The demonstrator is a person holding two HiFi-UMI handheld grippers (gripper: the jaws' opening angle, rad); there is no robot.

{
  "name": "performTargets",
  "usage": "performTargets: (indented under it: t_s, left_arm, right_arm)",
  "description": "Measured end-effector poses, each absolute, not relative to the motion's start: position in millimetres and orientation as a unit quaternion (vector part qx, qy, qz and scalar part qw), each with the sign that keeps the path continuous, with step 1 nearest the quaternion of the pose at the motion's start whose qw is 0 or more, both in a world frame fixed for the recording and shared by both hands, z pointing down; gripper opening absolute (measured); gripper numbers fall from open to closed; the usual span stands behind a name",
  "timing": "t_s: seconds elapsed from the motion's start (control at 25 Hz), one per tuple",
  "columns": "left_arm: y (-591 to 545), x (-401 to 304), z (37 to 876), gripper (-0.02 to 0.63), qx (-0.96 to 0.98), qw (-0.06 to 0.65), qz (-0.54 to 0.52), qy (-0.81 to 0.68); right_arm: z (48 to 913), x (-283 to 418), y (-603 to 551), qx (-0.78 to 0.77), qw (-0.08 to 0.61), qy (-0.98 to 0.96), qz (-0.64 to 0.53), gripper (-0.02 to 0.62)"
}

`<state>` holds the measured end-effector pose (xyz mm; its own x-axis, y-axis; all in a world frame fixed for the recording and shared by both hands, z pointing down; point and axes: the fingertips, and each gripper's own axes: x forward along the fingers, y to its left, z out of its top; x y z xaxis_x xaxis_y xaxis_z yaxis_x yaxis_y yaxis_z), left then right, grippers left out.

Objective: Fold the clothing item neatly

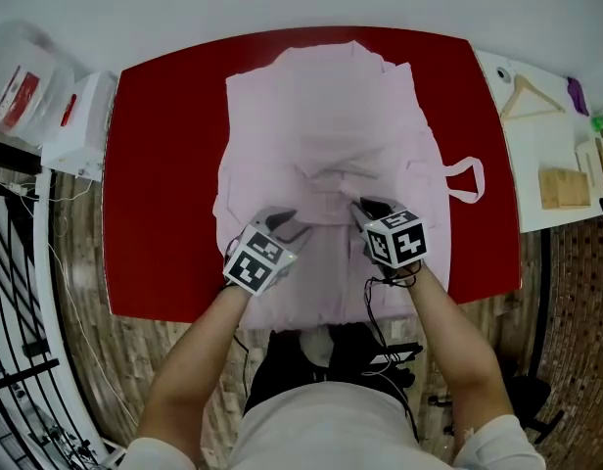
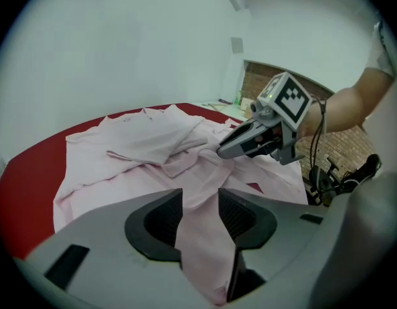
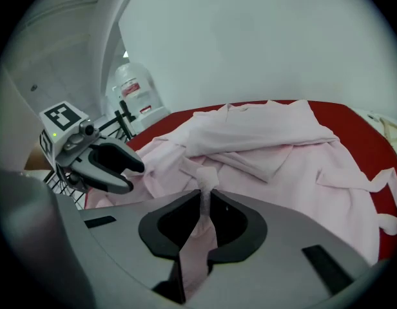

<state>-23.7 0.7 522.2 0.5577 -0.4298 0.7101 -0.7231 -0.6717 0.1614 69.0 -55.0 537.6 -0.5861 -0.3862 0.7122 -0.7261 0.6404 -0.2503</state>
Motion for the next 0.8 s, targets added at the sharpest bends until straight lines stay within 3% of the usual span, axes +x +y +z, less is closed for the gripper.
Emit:
performTargets:
  t_s: [0.12, 0.2, 0.32, 0.8]
  left_arm:
    - [0, -21, 522, 0.153, 0.856, 0.226, 0.318, -0.339]
    - [-3, -16, 518, 0.153, 0.860, 0.222, 0.310, -0.339]
    - [-11, -6, 512, 0.153, 0.866, 0.215, 0.300, -0.337]
    - [-34, 52, 488, 0.152, 0.882, 0.195, 0.288, -0.319]
  right_arm:
    - [543, 77, -56, 0.335, 0.325, -0.847, 0.254, 0.036]
    - [542, 79, -58, 0.339, 0.322, -0.849, 0.246, 0.088]
    - [537, 85, -61, 0.343, 0.318, -0.852, 0.237, 0.115]
    - [517, 146, -75, 0.381, 0.298, -0.846, 0.223, 0.124]
